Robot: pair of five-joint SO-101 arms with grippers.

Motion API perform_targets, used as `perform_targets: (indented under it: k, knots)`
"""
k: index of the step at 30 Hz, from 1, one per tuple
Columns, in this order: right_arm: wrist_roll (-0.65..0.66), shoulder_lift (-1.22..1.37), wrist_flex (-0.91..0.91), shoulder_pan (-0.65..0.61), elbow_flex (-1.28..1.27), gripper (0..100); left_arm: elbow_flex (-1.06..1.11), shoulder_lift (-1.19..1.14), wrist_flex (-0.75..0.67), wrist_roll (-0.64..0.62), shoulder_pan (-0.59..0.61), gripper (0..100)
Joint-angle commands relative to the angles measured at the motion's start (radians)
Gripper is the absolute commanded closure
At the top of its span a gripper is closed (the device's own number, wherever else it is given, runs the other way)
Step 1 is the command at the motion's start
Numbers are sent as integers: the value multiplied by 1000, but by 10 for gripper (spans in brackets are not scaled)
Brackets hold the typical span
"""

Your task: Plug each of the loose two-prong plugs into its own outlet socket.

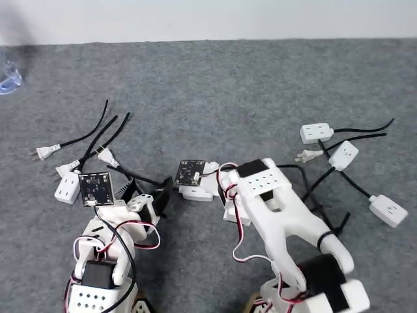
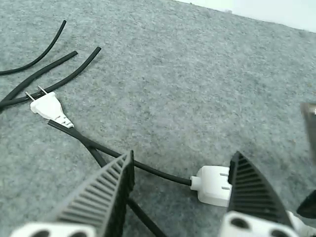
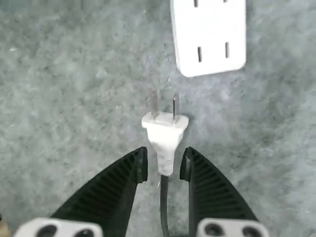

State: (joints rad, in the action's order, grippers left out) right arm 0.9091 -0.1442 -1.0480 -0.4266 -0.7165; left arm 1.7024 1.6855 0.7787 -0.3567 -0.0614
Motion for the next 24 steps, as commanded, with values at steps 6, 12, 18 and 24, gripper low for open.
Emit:
perform_targets:
  k: [6, 12, 18, 24]
  knots:
    - [-31, 74, 70, -38, 6, 880, -12, 6, 3, 12, -6, 709]
    - [-35, 120, 104, -54, 6, 857, -12, 6, 3, 12, -6, 709]
    - [-31, 97, 102, -51, 9, 801, -12, 6, 3, 12, -6, 709]
    - [-31, -30, 22, -48, 38, 807, -12, 6, 3, 12, -6, 709]
